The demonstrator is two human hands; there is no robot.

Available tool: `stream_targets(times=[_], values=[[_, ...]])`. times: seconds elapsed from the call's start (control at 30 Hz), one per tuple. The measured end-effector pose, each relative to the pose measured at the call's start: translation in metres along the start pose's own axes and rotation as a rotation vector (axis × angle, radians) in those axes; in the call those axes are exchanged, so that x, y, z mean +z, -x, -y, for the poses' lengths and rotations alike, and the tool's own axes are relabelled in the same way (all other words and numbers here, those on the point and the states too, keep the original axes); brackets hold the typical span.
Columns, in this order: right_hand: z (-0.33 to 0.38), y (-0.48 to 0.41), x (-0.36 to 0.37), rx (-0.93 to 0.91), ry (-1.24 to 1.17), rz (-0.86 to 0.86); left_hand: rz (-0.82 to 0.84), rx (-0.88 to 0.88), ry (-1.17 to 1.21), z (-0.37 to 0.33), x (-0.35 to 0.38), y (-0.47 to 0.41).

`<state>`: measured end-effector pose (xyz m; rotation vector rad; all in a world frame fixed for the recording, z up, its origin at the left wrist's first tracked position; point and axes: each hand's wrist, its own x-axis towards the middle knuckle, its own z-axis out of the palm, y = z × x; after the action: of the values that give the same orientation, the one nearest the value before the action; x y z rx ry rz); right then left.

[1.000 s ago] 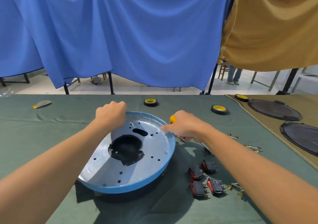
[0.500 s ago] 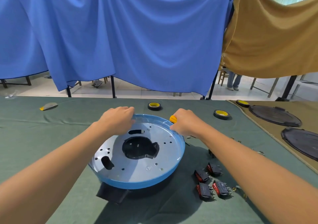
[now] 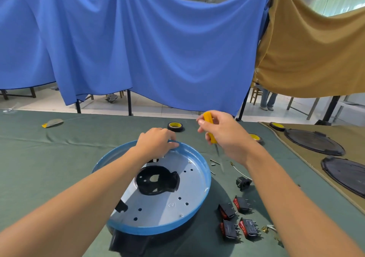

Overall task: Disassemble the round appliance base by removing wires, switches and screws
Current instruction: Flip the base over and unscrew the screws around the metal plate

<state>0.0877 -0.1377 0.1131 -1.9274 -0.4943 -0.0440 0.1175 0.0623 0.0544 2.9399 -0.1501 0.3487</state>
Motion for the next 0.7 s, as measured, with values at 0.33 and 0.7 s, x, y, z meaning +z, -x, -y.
stream_targets(times=[0.33,0.7], values=[[0.0,-0.019,0.018,-0.149,-0.653,-0.261,0.18,0.028,-0.034,0.006,-0.014,-0.006],[-0.031,-0.027,0.041,-0.162,-0.413,-0.219,-0.08,0.171,0.115,0.001,0.02,-0.003]])
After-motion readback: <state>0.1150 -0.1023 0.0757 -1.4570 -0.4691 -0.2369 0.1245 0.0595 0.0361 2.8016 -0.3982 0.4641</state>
